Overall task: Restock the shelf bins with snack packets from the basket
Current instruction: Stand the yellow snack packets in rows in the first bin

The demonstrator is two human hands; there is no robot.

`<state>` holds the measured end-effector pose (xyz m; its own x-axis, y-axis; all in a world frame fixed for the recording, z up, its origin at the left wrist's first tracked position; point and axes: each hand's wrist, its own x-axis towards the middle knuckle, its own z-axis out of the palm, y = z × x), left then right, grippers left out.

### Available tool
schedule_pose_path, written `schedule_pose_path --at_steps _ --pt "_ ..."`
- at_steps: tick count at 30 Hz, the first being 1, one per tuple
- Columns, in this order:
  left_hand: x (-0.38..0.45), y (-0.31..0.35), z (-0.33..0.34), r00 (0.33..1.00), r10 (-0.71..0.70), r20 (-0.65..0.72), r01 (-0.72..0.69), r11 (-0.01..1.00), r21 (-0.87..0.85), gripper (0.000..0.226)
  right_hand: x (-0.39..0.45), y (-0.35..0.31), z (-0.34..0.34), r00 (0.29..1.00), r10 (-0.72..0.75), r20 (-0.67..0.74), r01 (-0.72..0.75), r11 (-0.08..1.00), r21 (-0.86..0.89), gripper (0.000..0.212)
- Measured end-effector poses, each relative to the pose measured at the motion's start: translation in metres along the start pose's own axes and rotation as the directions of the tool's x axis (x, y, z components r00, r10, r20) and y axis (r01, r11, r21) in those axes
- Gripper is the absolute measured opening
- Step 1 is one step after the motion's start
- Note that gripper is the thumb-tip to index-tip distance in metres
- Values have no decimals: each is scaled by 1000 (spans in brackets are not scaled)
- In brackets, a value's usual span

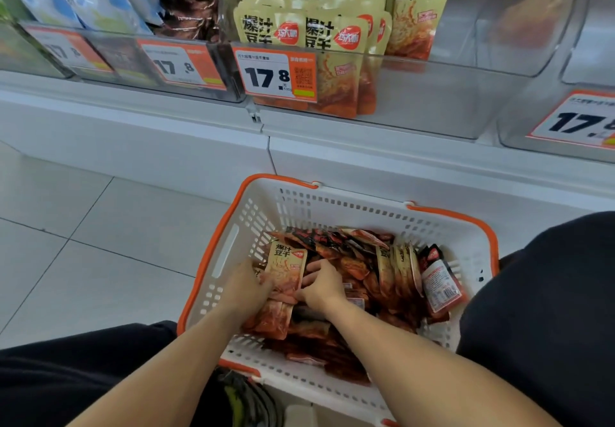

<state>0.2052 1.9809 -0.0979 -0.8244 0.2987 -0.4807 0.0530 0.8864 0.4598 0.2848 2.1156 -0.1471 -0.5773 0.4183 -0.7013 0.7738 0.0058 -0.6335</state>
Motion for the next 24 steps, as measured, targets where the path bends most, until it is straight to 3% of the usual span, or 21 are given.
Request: schedule_pose_path --at_steps 4,8,12,15,17,19,21,24 --pt "10 5 3 995 -79 67 89 984 -157 33 -6 1 -8 994 -59 88 64 997 -52 68" --pt "14 17 -5 991 -68 118 84 987 -136 19 -14 -9 -16 973 -154 174 180 973 -144 53" --pt "19 43 -44 977 66 201 -63 998 -20 13 -21 -44 -34 948 -242 209 272 954 -129 25" --pt "20 83 -99 958 207 199 -240 958 155 29 -32 -88 -55 915 -390 103 399 914 -79 25" --pt "18 112 -135 932 297 206 -345 902 258 28 -43 -120 -75 855 -519 -5 514 848 -129 49" --pt "12 137 -165 898 393 198 -433 869 239 16 -62 -154 -100 763 -645 -35 629 754 -188 39" --pt "1 155 -185 853 502 144 -515 854 73 8 -88 -189 -129 664 -747 -23 715 644 -272 22" --pt "-15 179 -198 759 652 -8 -639 742 -202 11 -125 -231 -173 555 -831 51 734 459 -500 19"
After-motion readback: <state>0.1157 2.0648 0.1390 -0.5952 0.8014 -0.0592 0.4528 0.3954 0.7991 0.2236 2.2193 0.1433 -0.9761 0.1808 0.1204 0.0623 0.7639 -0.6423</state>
